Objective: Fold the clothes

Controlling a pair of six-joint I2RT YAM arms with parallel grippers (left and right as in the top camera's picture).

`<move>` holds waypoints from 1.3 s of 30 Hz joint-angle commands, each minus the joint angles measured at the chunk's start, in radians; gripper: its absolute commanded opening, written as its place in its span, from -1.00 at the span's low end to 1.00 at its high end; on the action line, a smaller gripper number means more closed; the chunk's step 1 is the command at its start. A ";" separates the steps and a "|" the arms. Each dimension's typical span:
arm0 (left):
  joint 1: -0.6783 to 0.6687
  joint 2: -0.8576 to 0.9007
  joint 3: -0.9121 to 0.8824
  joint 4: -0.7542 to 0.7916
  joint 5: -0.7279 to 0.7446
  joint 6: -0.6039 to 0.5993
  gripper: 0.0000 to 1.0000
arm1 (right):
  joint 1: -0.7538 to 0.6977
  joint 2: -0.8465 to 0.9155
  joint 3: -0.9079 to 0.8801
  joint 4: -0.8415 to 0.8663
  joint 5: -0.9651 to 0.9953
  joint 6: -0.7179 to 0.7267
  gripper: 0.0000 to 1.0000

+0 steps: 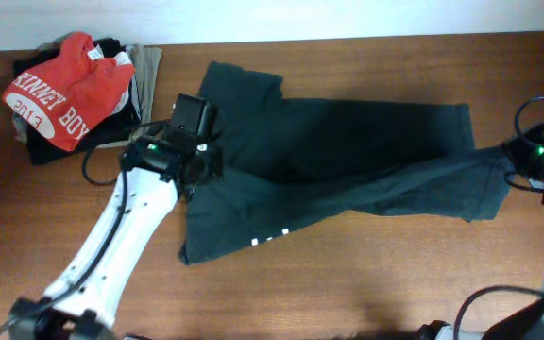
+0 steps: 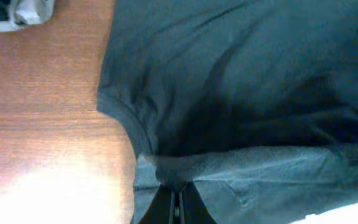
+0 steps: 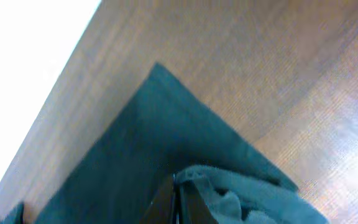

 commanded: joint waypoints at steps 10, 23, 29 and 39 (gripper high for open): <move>0.045 0.153 0.005 0.119 -0.101 -0.026 0.01 | 0.006 0.201 0.090 0.087 -0.088 -0.122 0.97; 0.034 0.052 -0.146 -0.149 0.375 -0.025 -0.76 | 0.060 0.236 -0.004 -0.230 -0.078 -0.262 -0.92; 0.039 0.068 -0.367 0.116 0.371 -0.060 -0.77 | 0.060 0.265 -0.155 -0.072 -0.081 -0.257 -0.92; 0.053 0.198 -0.389 0.109 0.358 -0.064 -0.90 | 0.059 0.378 -0.225 0.048 0.039 -0.126 -0.92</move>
